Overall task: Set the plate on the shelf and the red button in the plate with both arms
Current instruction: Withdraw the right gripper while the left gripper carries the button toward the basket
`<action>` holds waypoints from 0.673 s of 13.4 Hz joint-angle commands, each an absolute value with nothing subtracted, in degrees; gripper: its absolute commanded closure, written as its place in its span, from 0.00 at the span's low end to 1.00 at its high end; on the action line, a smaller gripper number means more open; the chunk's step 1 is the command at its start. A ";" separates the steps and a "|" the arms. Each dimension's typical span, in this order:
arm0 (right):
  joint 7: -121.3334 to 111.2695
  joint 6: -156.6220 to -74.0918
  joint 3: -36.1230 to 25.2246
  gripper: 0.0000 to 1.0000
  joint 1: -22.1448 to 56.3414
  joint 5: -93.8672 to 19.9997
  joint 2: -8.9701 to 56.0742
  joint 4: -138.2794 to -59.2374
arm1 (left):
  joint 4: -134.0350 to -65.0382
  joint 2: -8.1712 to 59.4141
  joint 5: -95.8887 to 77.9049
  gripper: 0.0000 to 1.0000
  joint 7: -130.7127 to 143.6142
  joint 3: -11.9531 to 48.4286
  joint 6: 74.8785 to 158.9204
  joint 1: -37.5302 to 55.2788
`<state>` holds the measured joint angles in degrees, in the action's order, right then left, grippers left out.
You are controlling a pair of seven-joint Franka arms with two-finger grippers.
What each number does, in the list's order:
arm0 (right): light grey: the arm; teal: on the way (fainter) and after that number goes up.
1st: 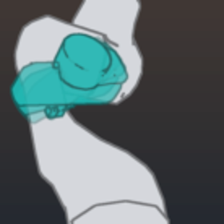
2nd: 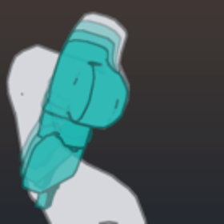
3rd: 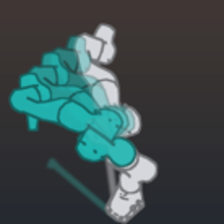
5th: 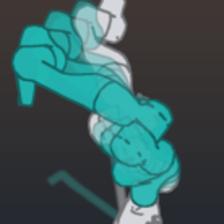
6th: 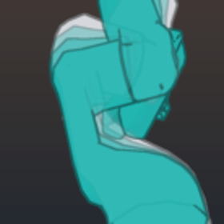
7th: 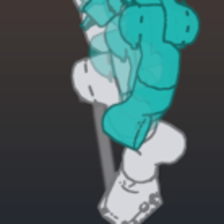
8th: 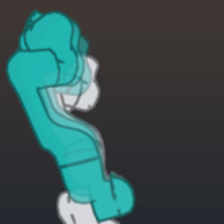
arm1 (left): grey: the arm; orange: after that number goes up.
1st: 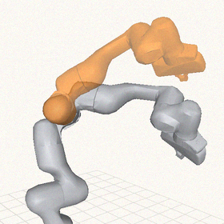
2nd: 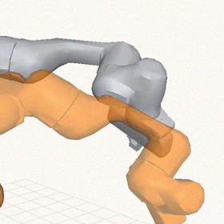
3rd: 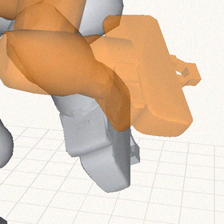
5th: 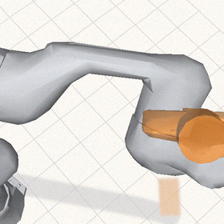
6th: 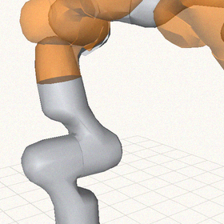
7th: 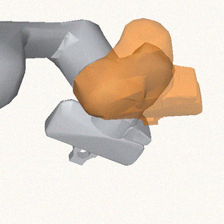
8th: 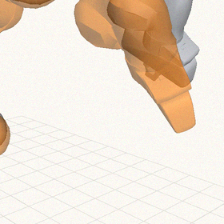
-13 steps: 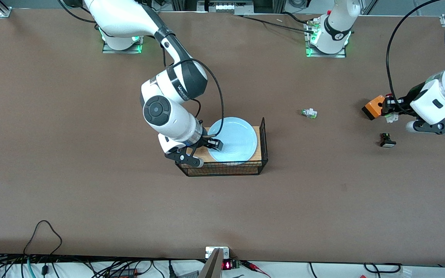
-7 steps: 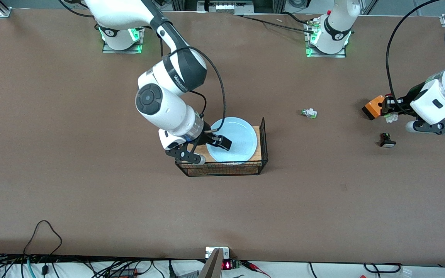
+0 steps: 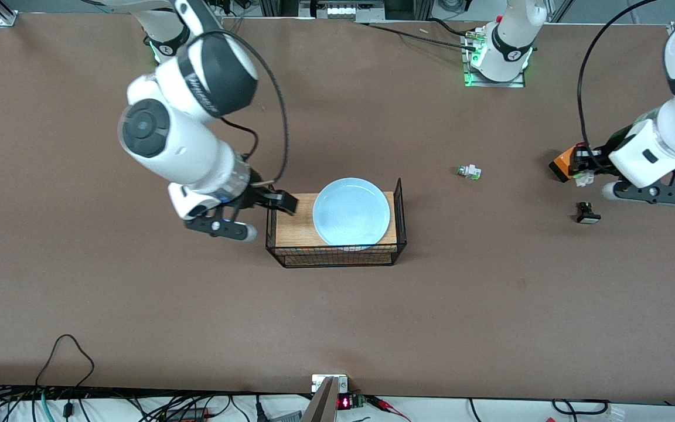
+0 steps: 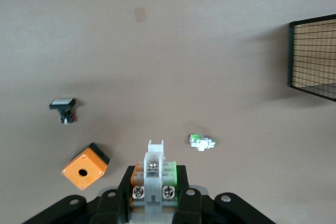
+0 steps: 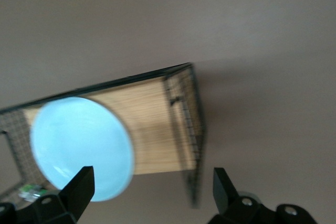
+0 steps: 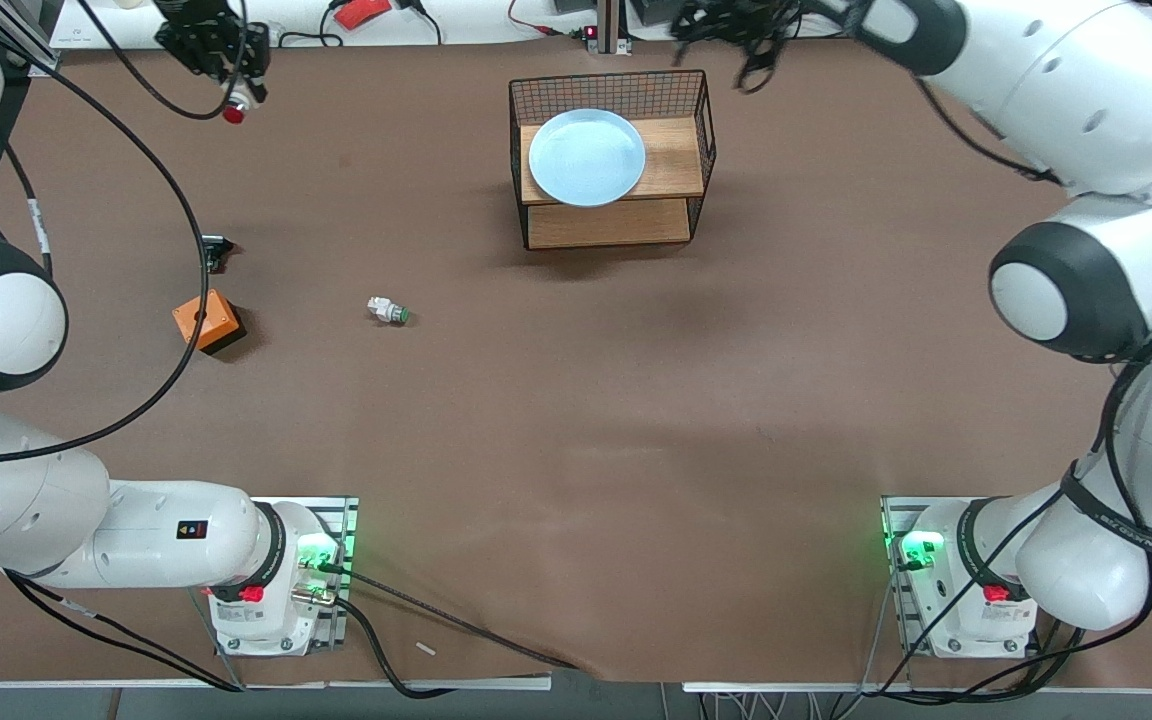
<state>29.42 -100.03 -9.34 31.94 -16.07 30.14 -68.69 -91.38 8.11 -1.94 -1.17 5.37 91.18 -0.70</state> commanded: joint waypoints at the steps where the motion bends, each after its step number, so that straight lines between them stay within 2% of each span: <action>1: 18.75 -93.63 -9.14 0.00 27.00 -13.71 27.95 -69.61 | -86.14 11.24 -4.04 1.00 0.77 8.60 90.88 0.17; 4: 14.17 -87.56 -11.33 0.00 22.16 -13.45 27.25 -69.52 | -84.12 13.88 -3.61 1.00 13.85 11.77 90.88 4.72; 9: 3.36 -83.60 -13.27 0.00 20.14 -2.29 23.29 -69.79 | -80.26 19.93 -3.69 1.00 23.90 11.87 92.19 15.10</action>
